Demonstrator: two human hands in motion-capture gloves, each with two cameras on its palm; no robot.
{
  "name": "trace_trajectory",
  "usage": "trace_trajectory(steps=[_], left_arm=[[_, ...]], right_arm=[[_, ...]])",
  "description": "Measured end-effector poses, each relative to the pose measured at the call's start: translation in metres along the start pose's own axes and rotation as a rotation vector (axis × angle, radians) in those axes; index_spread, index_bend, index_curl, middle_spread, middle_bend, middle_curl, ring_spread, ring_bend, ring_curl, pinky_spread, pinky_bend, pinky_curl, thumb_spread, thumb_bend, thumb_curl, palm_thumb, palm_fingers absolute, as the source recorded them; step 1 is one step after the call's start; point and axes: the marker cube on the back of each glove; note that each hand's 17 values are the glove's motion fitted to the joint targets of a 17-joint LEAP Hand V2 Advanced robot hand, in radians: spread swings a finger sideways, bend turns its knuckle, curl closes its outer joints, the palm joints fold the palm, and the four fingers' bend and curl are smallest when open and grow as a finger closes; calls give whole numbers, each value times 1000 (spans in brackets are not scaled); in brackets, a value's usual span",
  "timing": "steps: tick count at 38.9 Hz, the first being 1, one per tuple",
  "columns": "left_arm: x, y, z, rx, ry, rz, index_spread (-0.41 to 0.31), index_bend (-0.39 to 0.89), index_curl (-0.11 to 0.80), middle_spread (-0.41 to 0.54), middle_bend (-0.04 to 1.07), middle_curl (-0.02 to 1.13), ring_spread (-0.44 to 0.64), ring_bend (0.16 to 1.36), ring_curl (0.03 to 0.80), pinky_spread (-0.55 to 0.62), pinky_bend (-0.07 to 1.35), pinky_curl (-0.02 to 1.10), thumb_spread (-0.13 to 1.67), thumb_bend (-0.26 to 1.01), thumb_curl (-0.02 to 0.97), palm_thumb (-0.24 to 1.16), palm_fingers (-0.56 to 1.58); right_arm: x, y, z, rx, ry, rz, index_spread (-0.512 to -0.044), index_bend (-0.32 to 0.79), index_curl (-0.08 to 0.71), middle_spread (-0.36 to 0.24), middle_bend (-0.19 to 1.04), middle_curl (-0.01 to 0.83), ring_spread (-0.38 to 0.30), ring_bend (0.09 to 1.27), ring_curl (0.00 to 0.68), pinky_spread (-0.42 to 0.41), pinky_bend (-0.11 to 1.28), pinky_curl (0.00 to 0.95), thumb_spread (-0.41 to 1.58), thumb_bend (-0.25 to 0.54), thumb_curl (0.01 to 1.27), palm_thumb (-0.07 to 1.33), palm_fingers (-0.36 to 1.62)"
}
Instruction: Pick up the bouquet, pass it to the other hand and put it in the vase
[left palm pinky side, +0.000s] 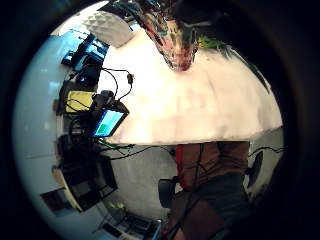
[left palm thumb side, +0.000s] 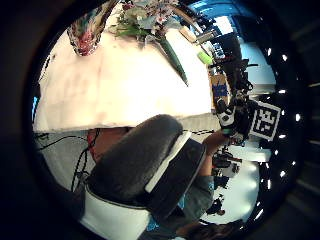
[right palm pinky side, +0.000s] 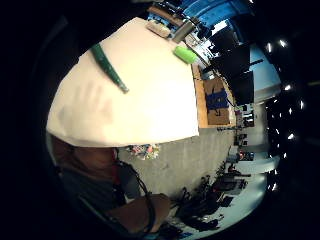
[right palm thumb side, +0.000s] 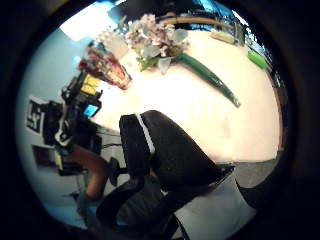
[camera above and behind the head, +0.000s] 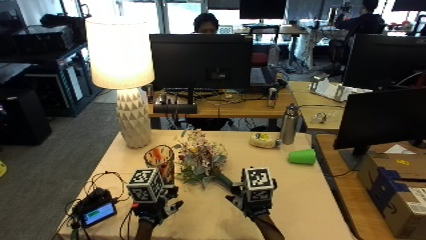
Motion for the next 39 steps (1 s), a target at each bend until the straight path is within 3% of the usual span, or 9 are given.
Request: trace_trajectory(steps=[10, 20, 32, 39], left_arm=[[1, -1, 7, 9, 8, 15, -84, 116, 206, 105, 242, 322, 348, 578, 254, 479, 471, 309, 944, -53, 190, -52, 145], [1, -5, 18, -9, 23, 25, -74, 110, 203, 118, 242, 333, 360, 595, 263, 480, 490, 323, 940, -53, 196, -52, 120], [-1, -6, 27, -44, 35, 29, -72, 114, 201, 131, 246, 342, 371, 606, 268, 480, 509, 333, 939, -54, 200, -53, 100], [-2, -8, 32, -63, 44, 33, -71, 113, 200, 134, 248, 346, 375, 612, 270, 479, 514, 336, 938, -54, 202, -53, 95]], right_arm=[[51, -32, 26, 57, -65, 61, -358, 88, 180, 107, 231, 311, 233, 338, 235, 354, 608, 352, 1105, -21, 228, 219, 2], [80, -79, 88, 71, -172, 128, -344, 95, 165, 121, 208, 313, 247, 319, 233, 360, 639, 358, 1073, -20, 247, 249, -62], [80, -117, 174, -77, -277, 183, -333, 97, 155, 124, 200, 322, 253, 297, 233, 362, 641, 358, 1057, -22, 263, 279, -66], [49, -107, 189, -238, -231, 103, -328, 98, 154, 118, 200, 326, 254, 298, 238, 362, 635, 356, 1050, -22, 268, 290, -58]])
